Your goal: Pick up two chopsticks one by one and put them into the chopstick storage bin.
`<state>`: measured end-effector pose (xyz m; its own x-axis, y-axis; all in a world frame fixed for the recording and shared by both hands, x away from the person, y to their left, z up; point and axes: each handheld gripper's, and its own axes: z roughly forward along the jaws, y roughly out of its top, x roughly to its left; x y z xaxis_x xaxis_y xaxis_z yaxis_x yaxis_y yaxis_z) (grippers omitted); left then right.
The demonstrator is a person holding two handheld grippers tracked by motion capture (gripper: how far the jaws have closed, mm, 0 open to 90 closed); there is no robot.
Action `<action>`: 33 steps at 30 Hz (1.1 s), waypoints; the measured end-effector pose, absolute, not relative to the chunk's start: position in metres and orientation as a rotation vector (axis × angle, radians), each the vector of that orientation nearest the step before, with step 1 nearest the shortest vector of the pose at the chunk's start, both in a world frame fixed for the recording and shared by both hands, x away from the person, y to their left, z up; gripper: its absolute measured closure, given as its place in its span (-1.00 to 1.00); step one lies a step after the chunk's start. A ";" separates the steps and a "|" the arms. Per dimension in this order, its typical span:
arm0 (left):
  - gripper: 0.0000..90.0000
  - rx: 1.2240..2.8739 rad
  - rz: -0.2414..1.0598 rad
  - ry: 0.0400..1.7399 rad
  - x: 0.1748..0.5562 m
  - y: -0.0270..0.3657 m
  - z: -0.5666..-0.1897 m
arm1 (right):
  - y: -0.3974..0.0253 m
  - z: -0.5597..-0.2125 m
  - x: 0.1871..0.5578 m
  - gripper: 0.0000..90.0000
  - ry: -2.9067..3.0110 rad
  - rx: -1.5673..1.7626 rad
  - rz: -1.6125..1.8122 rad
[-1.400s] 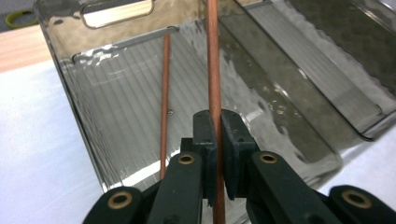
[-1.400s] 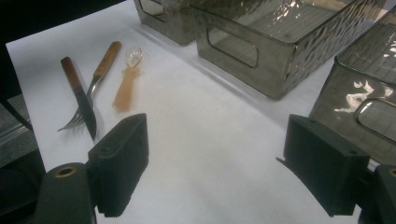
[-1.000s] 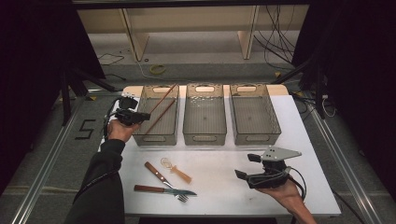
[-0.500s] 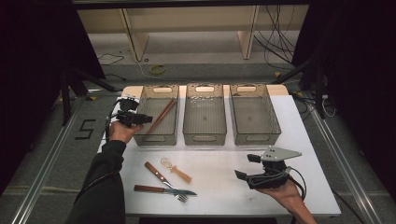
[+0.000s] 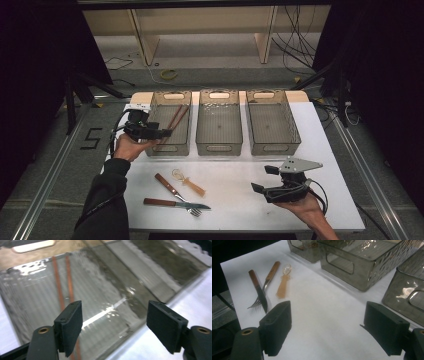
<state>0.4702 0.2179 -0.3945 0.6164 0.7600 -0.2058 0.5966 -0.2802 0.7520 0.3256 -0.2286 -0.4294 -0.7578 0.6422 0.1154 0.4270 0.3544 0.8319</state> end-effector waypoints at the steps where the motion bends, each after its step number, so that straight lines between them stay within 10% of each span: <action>1: -0.40 1.988 0.238 1.051 0.466 0.217 -0.394 | -0.229 -0.429 0.325 -0.49 2.387 0.964 1.358; 33: -0.56 2.231 0.174 0.740 0.410 0.169 -0.405 | -0.222 -0.429 0.325 -0.49 2.401 0.972 1.329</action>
